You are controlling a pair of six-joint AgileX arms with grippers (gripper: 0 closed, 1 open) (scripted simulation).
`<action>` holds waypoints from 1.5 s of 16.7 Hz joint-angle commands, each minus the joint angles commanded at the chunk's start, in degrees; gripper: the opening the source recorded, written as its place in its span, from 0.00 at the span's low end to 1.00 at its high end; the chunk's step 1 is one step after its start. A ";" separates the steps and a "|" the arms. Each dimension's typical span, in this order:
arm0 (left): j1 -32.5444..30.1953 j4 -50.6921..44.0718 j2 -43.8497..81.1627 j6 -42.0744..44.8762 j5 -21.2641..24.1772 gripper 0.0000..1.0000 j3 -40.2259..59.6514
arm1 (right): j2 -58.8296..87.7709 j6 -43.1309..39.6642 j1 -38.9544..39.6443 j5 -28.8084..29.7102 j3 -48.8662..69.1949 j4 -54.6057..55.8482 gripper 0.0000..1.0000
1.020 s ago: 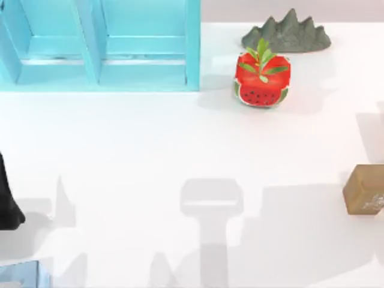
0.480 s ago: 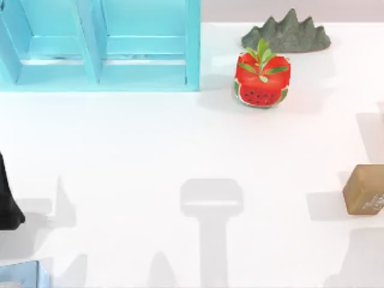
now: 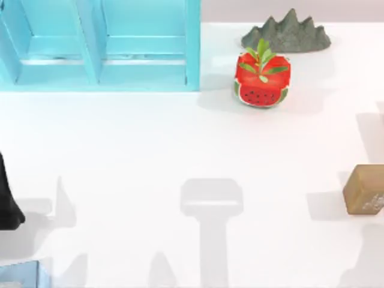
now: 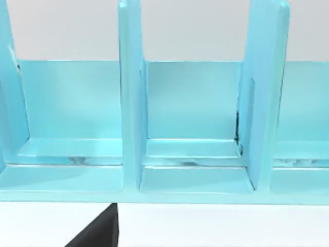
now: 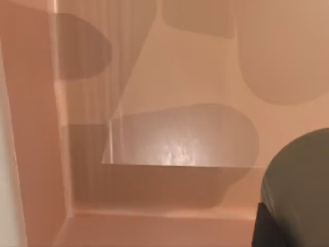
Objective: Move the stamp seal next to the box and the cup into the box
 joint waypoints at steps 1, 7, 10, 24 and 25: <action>0.00 0.00 0.00 0.00 0.00 1.00 0.00 | 0.59 -0.09 -0.13 -0.01 -1.29 1.94 0.00; 0.00 0.00 0.00 0.00 0.00 1.00 0.00 | 3.28 -0.51 -0.72 -0.07 -7.17 10.65 0.00; 0.00 0.00 0.00 0.00 0.00 1.00 0.00 | 3.28 -0.51 -0.72 -0.07 -7.19 10.67 0.00; 0.00 0.00 0.00 0.00 0.00 1.00 0.00 | 3.28 -0.51 -0.72 -0.07 -7.19 10.67 1.00; 0.00 0.00 0.00 0.00 0.00 1.00 0.00 | 3.28 -0.51 -0.72 -0.07 -7.19 10.67 1.00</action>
